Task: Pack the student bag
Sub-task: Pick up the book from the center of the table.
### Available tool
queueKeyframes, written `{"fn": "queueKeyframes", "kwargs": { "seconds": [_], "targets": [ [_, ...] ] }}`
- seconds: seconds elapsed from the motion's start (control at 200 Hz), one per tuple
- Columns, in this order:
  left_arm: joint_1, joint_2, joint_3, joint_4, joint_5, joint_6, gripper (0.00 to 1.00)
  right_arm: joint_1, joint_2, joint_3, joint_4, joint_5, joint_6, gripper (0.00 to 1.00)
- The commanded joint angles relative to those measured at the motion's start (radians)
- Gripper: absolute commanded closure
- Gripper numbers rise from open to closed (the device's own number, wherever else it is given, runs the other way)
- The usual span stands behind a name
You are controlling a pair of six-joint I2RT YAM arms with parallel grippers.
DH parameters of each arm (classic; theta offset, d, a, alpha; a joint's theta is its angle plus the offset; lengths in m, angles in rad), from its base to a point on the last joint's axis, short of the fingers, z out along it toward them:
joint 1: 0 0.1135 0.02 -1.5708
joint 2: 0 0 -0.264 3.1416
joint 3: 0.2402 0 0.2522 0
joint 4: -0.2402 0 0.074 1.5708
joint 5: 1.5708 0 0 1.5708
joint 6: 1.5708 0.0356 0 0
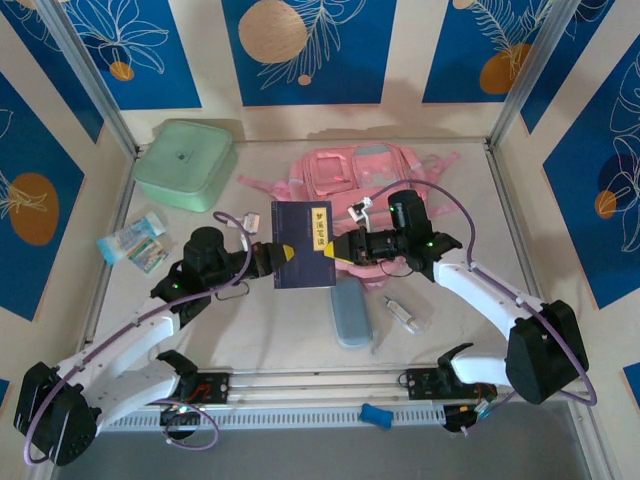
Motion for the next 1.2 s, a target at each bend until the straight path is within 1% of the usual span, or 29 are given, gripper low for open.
{"fn": "queueKeyframes", "kwargs": {
  "seconds": [0.0,0.045,0.1,0.16,0.185,0.265,0.335,0.405,0.48,0.57,0.665,0.745,0.87,0.995,1.081,1.196],
  "targets": [
    [-0.011,-0.014,0.039,0.063,-0.014,-0.014,0.95,-0.019,-0.038,-0.012,-0.079,0.024,-0.028,0.44],
    [-0.012,-0.007,0.04,0.088,-0.006,-0.027,0.97,-0.037,-0.045,-0.033,-0.076,0.021,-0.009,0.33],
    [-0.013,0.001,0.041,0.136,0.001,-0.052,0.99,-0.067,-0.046,-0.073,-0.026,-0.02,0.039,0.21],
    [-0.018,0.014,0.039,0.177,0.005,-0.073,1.0,-0.087,-0.041,-0.106,0.041,-0.073,0.089,0.1],
    [-0.022,0.019,0.039,0.193,0.004,-0.08,1.0,-0.087,-0.038,-0.113,0.069,-0.093,0.104,0.07],
    [-0.034,0.036,0.045,0.22,-0.005,-0.089,1.0,-0.06,-0.026,-0.114,0.135,-0.122,0.144,0.04],
    [-0.045,0.051,0.047,0.251,-0.019,-0.094,1.0,-0.033,-0.016,-0.109,0.192,-0.127,0.182,0.04],
    [-0.051,0.069,0.048,0.268,-0.03,-0.099,1.0,-0.012,-0.005,-0.11,0.286,-0.145,0.232,0.04],
    [-0.051,0.088,0.047,0.278,-0.037,-0.103,1.0,0.008,-0.002,-0.106,0.351,-0.149,0.27,0.06],
    [-0.051,0.099,0.046,0.273,-0.047,-0.102,1.0,0.016,-0.012,-0.089,0.331,-0.144,0.264,0.09],
    [-0.052,0.092,0.066,0.168,-0.078,-0.056,1.0,0.006,-0.037,-0.087,0.304,-0.137,0.254,0.14],
    [-0.051,0.083,0.072,0.102,-0.098,-0.023,1.0,-0.005,-0.054,-0.085,0.285,-0.138,0.252,0.2],
    [-0.052,0.076,0.071,0.074,-0.101,-0.003,1.0,-0.009,-0.056,-0.071,0.262,-0.168,0.242,0.29],
    [-0.054,0.074,0.071,0.067,-0.093,0.004,1.0,-0.009,-0.06,-0.051,0.197,-0.138,0.198,0.39],
    [-0.053,0.068,0.072,0.041,-0.11,0.019,1.0,-0.013,-0.051,-0.036,0.158,-0.132,0.175,0.45],
    [-0.054,0.069,0.075,0.04,-0.103,0.021,1.0,-0.021,-0.047,-0.056,0.2,-0.135,0.2,0.53]
  ]
}}
